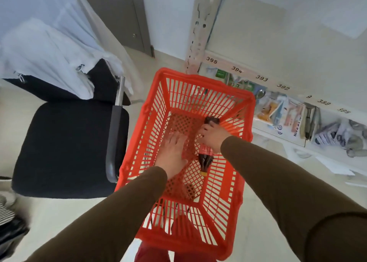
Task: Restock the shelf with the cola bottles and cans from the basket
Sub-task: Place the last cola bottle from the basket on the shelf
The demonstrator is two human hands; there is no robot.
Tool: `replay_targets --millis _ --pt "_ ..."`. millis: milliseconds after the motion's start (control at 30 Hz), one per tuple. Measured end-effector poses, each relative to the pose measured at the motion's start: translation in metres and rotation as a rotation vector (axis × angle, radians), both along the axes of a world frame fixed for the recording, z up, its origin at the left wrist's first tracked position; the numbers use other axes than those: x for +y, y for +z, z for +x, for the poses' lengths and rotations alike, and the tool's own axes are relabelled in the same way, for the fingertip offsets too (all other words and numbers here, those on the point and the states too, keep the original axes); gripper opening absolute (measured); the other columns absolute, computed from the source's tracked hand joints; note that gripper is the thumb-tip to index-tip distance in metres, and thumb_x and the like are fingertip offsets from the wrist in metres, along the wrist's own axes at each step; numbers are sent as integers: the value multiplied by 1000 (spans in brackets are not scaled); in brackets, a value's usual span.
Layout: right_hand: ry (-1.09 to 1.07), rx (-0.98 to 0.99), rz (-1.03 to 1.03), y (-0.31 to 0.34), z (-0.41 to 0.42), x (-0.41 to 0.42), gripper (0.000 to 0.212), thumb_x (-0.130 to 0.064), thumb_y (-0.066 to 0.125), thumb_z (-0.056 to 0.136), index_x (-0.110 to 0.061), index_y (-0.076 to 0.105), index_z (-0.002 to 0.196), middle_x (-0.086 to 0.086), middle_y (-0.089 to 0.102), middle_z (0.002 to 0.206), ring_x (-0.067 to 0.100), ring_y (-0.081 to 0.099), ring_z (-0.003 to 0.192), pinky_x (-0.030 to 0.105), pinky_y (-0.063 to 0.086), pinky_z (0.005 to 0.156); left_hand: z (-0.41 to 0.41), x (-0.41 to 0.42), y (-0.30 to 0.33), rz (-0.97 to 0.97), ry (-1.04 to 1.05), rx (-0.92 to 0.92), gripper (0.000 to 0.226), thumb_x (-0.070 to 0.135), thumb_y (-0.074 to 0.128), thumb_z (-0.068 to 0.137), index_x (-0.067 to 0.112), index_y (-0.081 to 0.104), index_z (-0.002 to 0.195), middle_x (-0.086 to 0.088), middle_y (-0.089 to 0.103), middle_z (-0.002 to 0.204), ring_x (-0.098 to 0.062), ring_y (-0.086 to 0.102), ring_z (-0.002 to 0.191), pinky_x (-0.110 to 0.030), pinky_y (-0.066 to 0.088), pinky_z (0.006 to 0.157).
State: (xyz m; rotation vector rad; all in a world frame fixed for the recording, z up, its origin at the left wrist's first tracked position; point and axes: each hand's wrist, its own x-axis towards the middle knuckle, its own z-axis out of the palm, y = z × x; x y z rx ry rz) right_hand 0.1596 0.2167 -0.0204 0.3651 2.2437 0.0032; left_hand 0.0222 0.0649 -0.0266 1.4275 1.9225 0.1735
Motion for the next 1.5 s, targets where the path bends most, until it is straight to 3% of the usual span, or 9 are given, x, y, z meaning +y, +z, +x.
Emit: replay_targets --millis 200,367,567,733,867,1000,1200,1333,1500 --pt "137 -97 -21 -26 -4 6 64 -22 68 94 -33 43 152 6 34 162 32 23 151 54 17 124 2 2 -18 -52 42 -51 93 23 73 88 32 15 160 -1 9 170 -25 4 157 -47 11 124" --pt "228 -133 -35 -34 -8 9 64 -21 68 95 -33 41 152 6 37 161 30 25 152 54 16 124 -2 -1 -20 -68 82 -60 89 22 70 89 31 17 161 -2 13 170 -25 7 156 -43 13 123" --pt "28 39 -199 -20 -11 19 75 -28 78 87 -30 39 150 2 49 150 28 42 141 50 22 122 -13 -15 -9 -71 162 -106 87 15 70 89 22 20 160 -6 19 168 -27 18 154 -43 24 124" --pt "-587 428 -495 15 -11 21 71 -17 84 80 -25 49 142 4 59 131 28 56 120 42 44 103 -20 -21 21 -32 263 -139 100 14 76 84 15 13 162 -10 32 161 -29 31 148 -44 30 121" --pt "-1047 694 -670 57 -7 3 72 -18 83 84 -20 45 145 5 57 139 25 55 126 45 41 111 -20 -16 54 26 201 -104 98 18 76 83 15 17 161 -11 35 159 -31 34 145 -43 31 120" --pt "-1361 970 -787 103 7 -26 79 -21 82 87 -20 39 152 3 57 144 21 54 131 40 38 117 -18 -2 99 116 104 -83 92 19 75 85 10 22 160 -13 33 160 -30 31 148 -41 27 121" --pt "-1590 1443 -865 184 61 -77 62 -21 78 90 -19 49 145 13 62 138 31 58 130 48 41 115 6 14 180 321 -109 -65 76 17 71 88 9 35 154 -16 40 155 -34 34 145 -43 28 119" --pt "-1693 1703 -860 237 131 -116 36 -19 68 98 -19 58 133 3 72 124 21 68 116 37 54 96 61 24 236 441 -307 -58 72 19 70 91 12 36 154 -15 36 159 -33 28 149 -42 21 123" --pt "-1873 2008 -707 280 240 -187 41 -23 60 102 -15 55 141 7 66 127 24 60 121 41 47 101 171 20 291 550 -562 -103 66 18 68 91 16 41 151 -10 35 160 -29 28 149 -43 22 122"
